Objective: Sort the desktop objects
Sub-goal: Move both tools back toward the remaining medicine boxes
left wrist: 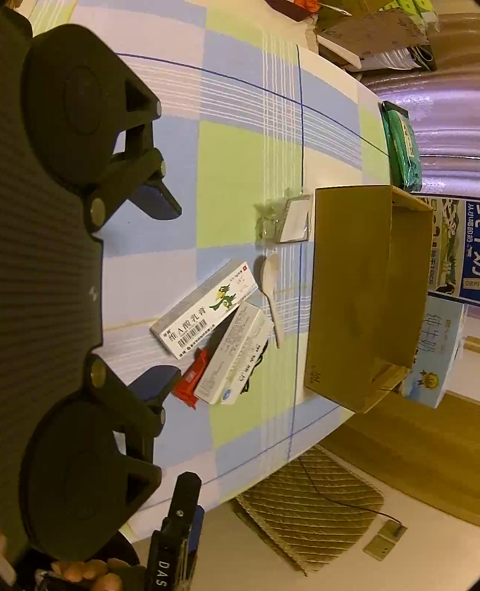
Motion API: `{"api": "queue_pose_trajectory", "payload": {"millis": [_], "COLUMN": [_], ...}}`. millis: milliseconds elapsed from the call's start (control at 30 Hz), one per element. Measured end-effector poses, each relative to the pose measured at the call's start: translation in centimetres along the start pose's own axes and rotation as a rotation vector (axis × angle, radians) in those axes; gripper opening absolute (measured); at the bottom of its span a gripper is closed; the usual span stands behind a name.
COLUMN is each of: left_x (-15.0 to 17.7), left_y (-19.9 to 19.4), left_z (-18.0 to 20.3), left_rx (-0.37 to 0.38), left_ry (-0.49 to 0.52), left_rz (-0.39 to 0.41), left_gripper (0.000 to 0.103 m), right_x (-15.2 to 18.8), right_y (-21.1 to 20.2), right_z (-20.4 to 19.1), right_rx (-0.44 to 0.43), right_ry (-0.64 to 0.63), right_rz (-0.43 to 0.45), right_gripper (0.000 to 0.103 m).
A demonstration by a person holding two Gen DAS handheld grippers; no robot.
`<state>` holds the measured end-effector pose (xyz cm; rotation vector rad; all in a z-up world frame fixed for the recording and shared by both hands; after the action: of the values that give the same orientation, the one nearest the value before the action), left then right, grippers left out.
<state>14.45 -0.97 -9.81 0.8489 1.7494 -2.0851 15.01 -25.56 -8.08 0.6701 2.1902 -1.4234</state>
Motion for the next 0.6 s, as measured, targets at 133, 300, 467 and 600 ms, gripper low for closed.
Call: {"api": "queue_pose_trajectory", "payload": {"millis": [133,300,467,600], "left_x": [0.5,1.2,1.3,1.1], "left_y": [0.8,2.3,4.0,5.8], "left_z": [0.3,0.4,0.9,1.4], "left_rx": [-0.006,-0.006,0.013,0.022], "left_ry": [0.01,0.009,0.012,0.013], "left_rz": [-0.019,-0.045,-0.061,-0.073], "left_gripper": [0.083,0.083,0.083,0.082], "right_x": [0.0,-0.2,-1.1,-1.8], "right_y": [0.4,1.3,2.7,4.4], "right_z": [-0.1,-0.1,0.1,0.9], "right_rx": [-0.002,0.008,0.04,0.065], "right_ry": [-0.011,-0.02,-0.076,-0.087], "right_rz": [-0.021,-0.056,-0.064,-0.093], "right_gripper": [0.093,0.093,0.093,0.093]}}
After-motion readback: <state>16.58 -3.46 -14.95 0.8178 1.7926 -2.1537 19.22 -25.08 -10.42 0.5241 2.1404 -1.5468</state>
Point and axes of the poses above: each gripper's, at about its wrist camera, not at the fingertips, and y roughly the way its jaws point, z to its right, x to its underside, the point moved 4 cm from there along y, roughly the way its jaws point, and after that the axes turned 8 degrees about y, right-handed, at the moved point
